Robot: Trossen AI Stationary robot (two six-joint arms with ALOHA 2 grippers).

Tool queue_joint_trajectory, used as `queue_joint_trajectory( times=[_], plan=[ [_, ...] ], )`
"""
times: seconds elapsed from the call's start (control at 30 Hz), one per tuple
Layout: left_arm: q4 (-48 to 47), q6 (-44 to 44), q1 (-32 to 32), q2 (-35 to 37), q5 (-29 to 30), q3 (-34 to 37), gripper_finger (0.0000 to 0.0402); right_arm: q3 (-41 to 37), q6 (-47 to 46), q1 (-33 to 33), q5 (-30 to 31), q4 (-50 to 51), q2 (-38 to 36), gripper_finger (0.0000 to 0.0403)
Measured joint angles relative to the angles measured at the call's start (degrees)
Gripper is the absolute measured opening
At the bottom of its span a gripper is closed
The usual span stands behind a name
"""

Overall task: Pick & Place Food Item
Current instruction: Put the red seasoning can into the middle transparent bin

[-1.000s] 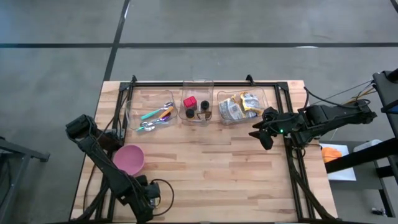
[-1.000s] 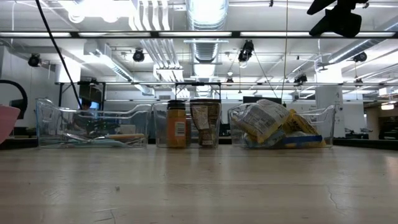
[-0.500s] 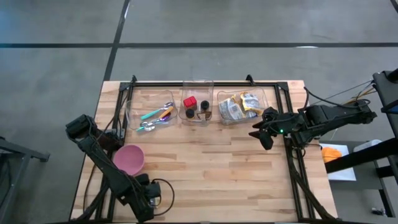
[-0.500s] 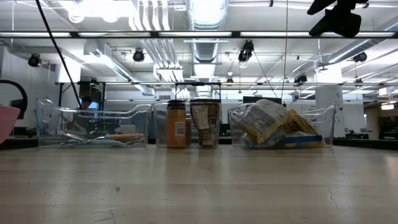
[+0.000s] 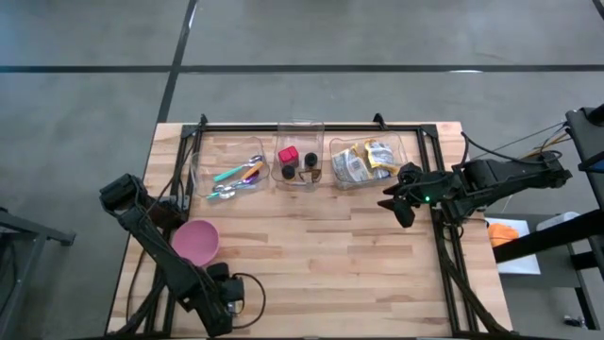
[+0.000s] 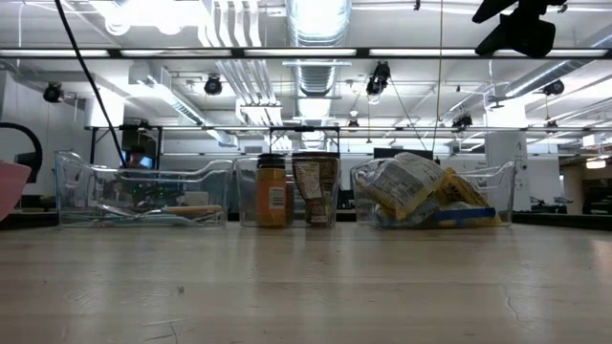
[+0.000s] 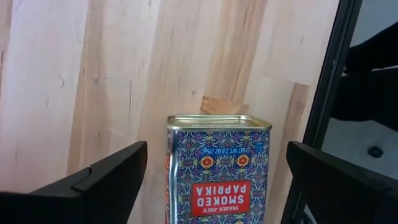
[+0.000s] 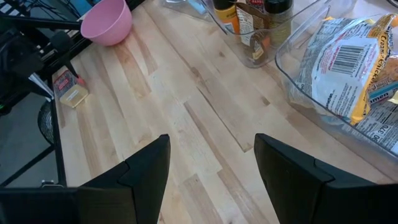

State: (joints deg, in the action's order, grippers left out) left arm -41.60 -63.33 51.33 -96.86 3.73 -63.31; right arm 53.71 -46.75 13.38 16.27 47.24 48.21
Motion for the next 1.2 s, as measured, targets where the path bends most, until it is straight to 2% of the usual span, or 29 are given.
queue_joint_trajectory(
  times=[0.4,0.57,1.0,1.2],
  plan=[
    [0.5,5.8,0.7,-5.7,0.4,-3.9,0.0391,0.0,-1.1,0.0,0.0,0.0,0.0,0.0228],
    [-1.8,5.2,1.1,-8.7,0.2,-5.0,0.0391,0.0,-1.3,0.0,0.0,0.0,0.0,0.0228],
    [-1.2,7.0,1.2,-9.6,0.2,-3.4,0.0391,0.0,-2.3,0.0,0.0,0.0,0.0,0.0228],
    [2.8,6.0,1.2,-9.5,-1.6,-0.3,0.039,0.0,-2.6,0.0,0.0,0.0,0.0,0.0228]
  ],
)
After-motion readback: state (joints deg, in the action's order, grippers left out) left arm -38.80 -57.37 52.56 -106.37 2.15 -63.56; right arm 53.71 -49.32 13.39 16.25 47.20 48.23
